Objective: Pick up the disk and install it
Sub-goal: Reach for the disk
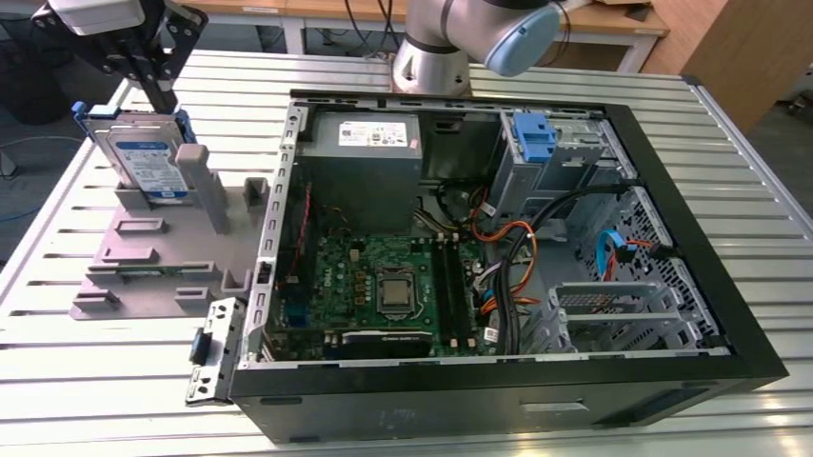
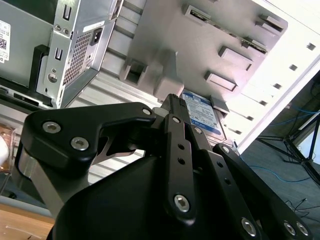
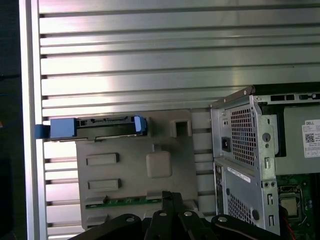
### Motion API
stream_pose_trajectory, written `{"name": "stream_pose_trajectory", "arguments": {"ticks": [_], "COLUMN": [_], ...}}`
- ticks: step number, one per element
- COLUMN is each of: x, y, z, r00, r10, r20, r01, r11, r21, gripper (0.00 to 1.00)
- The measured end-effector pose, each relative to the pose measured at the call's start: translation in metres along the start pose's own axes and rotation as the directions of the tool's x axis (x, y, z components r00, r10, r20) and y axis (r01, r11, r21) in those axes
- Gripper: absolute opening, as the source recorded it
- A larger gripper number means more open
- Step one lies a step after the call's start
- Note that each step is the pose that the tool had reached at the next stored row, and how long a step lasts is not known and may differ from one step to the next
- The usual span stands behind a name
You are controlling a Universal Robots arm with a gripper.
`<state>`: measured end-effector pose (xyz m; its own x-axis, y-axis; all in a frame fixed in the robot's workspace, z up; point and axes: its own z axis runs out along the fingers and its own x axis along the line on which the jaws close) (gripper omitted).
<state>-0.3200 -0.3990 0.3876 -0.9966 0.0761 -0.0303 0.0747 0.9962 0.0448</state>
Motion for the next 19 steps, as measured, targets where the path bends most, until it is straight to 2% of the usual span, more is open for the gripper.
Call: {"name": "stream_pose_trajectory", "arguments": {"ticks": [10, 19], "x": [0.0020, 0.0141], "y": [-0.0001, 0.0002], "z": [0.0006, 0.0048], "r00": [1.0000, 1.0000], "r10": [0.000, 0.000], "r20": [0.0001, 0.0000], "r01": [0.000, 0.000], "r11": [1.0000, 1.0000], "r21": [-0.0001, 0.0002], "gripper": [0.11, 0.11]}}
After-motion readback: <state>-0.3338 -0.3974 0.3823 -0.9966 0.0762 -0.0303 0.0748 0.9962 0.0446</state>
